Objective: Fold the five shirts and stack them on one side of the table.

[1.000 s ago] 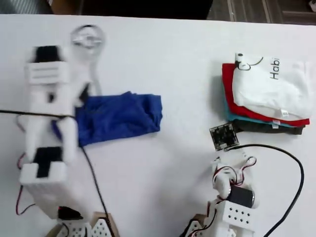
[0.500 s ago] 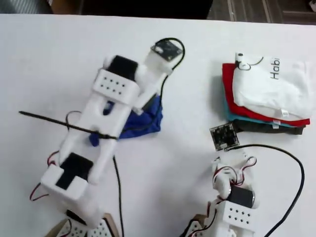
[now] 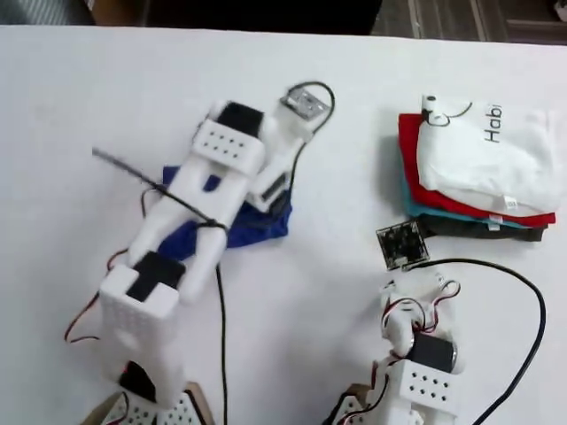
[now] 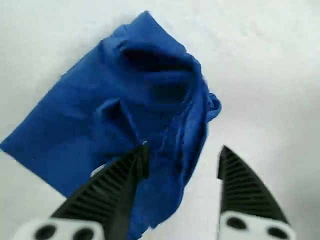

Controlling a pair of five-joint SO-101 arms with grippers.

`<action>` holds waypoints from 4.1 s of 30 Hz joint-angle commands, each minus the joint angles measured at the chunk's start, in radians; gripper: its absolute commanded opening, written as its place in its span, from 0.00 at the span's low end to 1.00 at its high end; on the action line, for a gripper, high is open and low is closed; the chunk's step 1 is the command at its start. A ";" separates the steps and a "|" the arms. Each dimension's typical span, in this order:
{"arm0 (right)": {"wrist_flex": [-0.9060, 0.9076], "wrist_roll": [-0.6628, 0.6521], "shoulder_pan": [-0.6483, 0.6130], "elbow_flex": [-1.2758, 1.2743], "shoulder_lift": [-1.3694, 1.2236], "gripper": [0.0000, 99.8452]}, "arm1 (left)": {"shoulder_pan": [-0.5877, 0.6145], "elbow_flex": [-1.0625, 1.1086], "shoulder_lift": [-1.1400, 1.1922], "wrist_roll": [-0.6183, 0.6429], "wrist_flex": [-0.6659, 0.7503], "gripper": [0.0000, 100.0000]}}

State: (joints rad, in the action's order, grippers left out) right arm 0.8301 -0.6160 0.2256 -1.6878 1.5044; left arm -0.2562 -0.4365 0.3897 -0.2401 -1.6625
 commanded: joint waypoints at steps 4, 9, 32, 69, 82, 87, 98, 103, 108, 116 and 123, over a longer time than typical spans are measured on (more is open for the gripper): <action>-0.015 0.006 0.008 -0.011 0.019 0.02 | 0.245 -0.183 0.003 -0.026 -0.087 0.28; -0.015 0.006 0.008 -0.011 0.019 0.02 | 0.347 -0.097 0.058 -0.086 -0.014 0.20; -0.015 0.006 -0.010 -0.011 0.019 0.02 | 0.471 -0.065 0.311 -0.167 0.103 0.03; 0.308 0.133 -0.657 1.536 -1.310 0.02 | 1.138 0.504 0.028 -0.150 0.265 0.03; 0.318 0.207 -0.909 2.391 -2.163 0.02 | 1.137 0.759 0.002 0.009 0.430 0.03; 0.318 0.209 -0.941 2.636 -2.370 0.02 | 1.126 0.760 0.000 0.005 0.430 0.03; 0.437 0.241 -0.944 2.825 -2.597 0.02 | 1.126 0.760 0.002 0.005 0.430 0.03; 0.628 0.241 -0.885 2.891 -2.563 0.02 | 1.125 0.759 0.002 0.005 0.430 0.03; 0.769 0.241 -0.822 3.026 -2.516 0.02 | 1.125 0.759 0.002 0.005 0.431 0.03; 0.878 0.239 -0.776 3.070 -2.511 0.02 | 1.125 0.759 0.002 0.005 0.431 0.03; 0.886 0.241 -0.780 2.954 -2.448 0.02 | 1.125 0.759 0.002 0.008 0.431 0.03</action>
State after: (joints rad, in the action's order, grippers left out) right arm 1.7077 -0.3798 -0.5616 1.2981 -1.0748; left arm 0.8684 0.2739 0.3897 -0.2463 -1.2375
